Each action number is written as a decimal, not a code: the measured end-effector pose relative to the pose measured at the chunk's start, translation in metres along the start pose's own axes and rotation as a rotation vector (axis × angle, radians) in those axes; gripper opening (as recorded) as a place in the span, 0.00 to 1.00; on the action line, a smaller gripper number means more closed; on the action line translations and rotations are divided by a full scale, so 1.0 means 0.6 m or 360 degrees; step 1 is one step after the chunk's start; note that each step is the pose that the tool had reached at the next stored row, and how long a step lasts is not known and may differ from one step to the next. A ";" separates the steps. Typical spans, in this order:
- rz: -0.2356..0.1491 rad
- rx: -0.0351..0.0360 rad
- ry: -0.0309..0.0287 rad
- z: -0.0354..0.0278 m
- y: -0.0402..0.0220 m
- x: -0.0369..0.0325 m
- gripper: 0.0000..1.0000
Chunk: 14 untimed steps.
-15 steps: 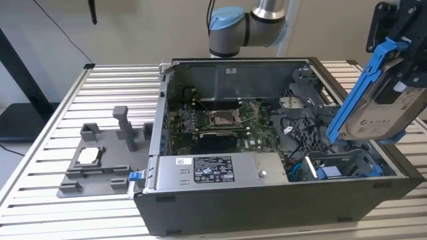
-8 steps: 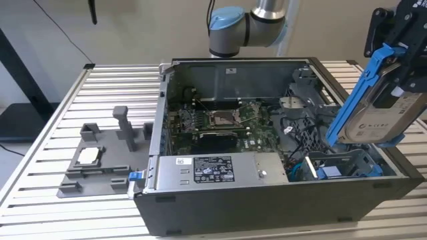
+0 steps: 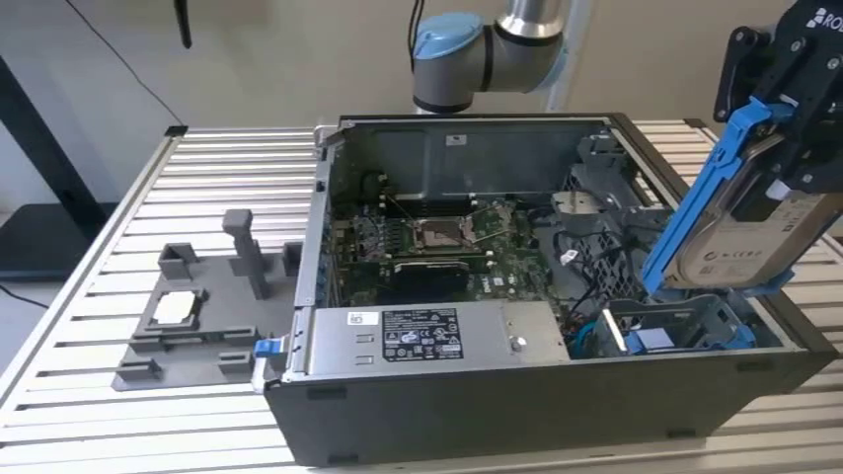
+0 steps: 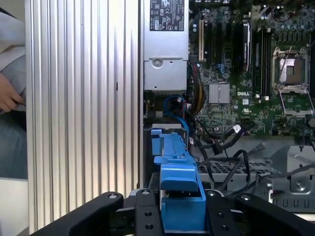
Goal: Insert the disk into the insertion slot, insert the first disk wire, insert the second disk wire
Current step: 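Insert the disk into the insertion slot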
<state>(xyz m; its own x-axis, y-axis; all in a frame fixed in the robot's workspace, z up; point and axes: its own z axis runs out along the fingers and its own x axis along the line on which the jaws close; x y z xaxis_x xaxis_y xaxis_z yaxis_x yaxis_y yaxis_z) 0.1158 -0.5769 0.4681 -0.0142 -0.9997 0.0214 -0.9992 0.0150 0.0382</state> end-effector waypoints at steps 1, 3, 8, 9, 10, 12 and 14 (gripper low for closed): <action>0.0000 0.0000 -0.00003 0.001 0.000 0.000 0.33; -0.0001 0.0000 -0.00024 0.002 0.000 0.000 0.33; -0.0008 0.0000 -0.00074 0.008 0.000 0.000 0.33; -0.0008 0.0000 -0.00075 0.010 0.000 0.000 0.33; -0.0009 0.0000 -0.00074 0.011 0.000 0.000 0.33; -0.0011 0.0000 -0.00075 0.014 0.000 0.000 0.33; -0.0013 0.0000 -0.00074 0.018 -0.001 0.000 0.33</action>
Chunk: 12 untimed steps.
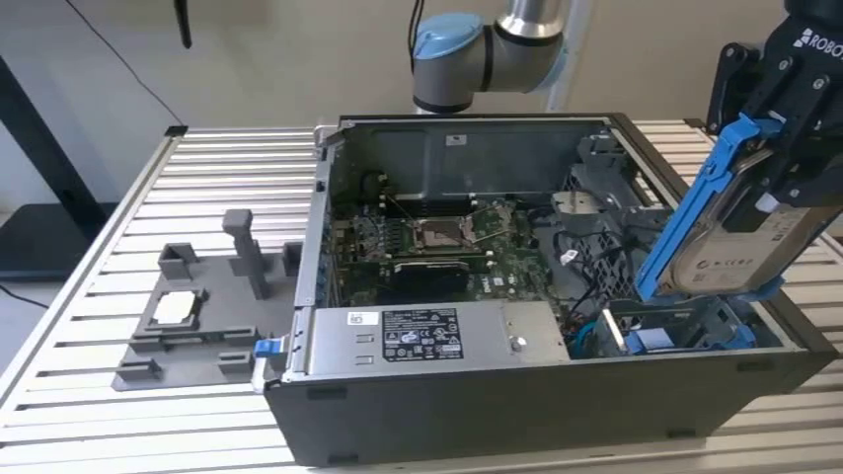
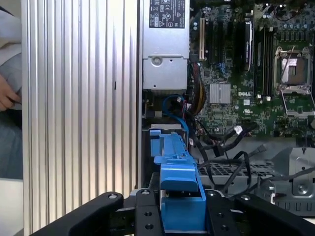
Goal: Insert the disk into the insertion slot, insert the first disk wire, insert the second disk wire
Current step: 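Insert the disk into the insertion slot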
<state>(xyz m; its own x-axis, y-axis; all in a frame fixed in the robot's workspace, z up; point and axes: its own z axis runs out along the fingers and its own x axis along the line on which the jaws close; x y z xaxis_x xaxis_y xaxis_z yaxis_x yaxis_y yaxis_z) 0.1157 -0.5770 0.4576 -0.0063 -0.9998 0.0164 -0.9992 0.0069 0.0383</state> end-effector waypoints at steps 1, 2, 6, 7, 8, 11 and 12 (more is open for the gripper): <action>0.0000 0.0000 0.00001 0.002 0.000 0.000 0.33; -0.0001 0.0000 0.00002 0.003 0.000 0.000 0.33; -0.0002 0.0000 0.00016 0.011 0.000 0.000 0.33; -0.0002 0.0000 0.00020 0.012 0.000 0.000 0.33; -0.0002 0.0000 0.00021 0.014 -0.001 0.000 0.33; -0.0003 0.0000 0.00020 0.018 -0.001 0.000 0.33; -0.0003 0.0000 0.00020 0.019 -0.001 0.000 0.33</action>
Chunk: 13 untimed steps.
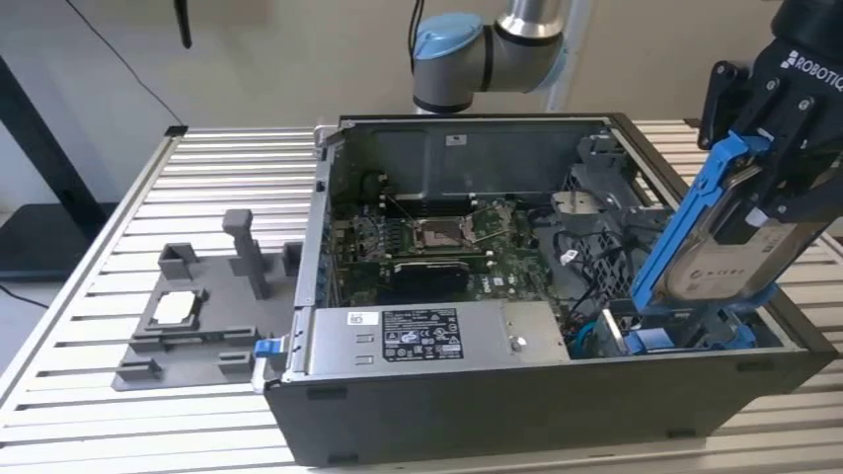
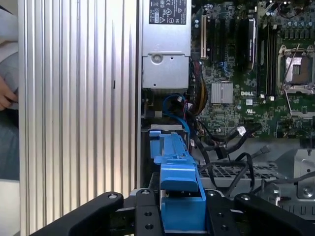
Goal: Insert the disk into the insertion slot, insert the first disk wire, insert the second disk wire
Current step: 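Insert the disk into the insertion slot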
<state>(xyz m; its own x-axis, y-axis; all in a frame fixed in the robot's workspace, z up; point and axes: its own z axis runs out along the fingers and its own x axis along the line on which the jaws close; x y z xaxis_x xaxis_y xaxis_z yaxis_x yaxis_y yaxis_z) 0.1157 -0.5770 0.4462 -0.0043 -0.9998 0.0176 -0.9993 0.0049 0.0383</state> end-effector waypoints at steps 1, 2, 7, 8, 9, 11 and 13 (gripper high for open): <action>0.0000 0.0000 0.00003 0.001 0.000 0.000 0.33; -0.0001 0.0000 0.00006 0.003 0.000 0.000 0.33; -0.0002 0.0000 0.00013 0.009 0.000 0.000 0.33; -0.0002 0.0000 0.00013 0.010 0.000 0.000 0.33; -0.0003 0.0000 0.00012 0.012 0.000 0.000 0.33; -0.0003 0.0000 0.00013 0.014 -0.001 0.000 0.33; -0.0004 0.0000 0.00014 0.017 -0.001 0.000 0.33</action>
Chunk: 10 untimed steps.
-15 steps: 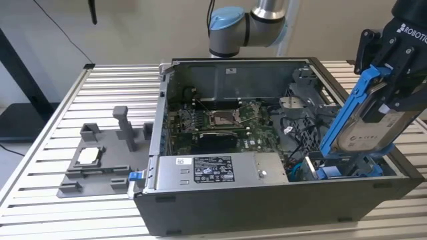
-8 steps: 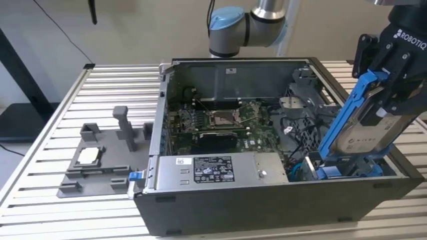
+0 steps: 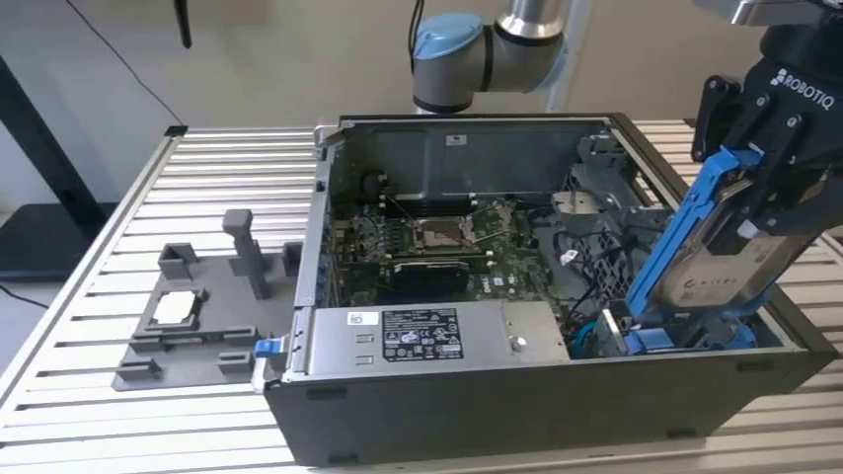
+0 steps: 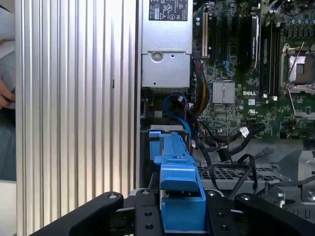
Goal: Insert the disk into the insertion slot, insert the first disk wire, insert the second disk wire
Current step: 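Insert the disk into the insertion slot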
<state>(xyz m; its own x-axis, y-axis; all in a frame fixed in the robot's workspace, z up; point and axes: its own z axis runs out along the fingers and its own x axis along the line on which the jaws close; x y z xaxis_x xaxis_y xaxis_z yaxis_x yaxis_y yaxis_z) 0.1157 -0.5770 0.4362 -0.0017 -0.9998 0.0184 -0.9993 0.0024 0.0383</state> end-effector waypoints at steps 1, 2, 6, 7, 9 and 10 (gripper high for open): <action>0.0000 0.0000 0.00000 0.001 0.000 0.000 0.33; -0.0001 0.0000 0.00000 0.002 0.000 0.000 0.33; -0.0002 0.0000 0.00001 0.007 0.000 0.000 0.33; -0.0003 0.0000 0.00000 0.009 0.000 0.000 0.33; -0.0005 0.0001 0.00002 0.010 0.000 0.000 0.33; -0.0006 0.0001 0.00003 0.011 0.000 0.000 0.33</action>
<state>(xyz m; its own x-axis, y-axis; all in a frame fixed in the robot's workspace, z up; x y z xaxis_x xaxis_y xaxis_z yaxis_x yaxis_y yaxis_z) 0.1156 -0.5770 0.4296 0.0018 -0.9998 0.0184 -0.9993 -0.0011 0.0376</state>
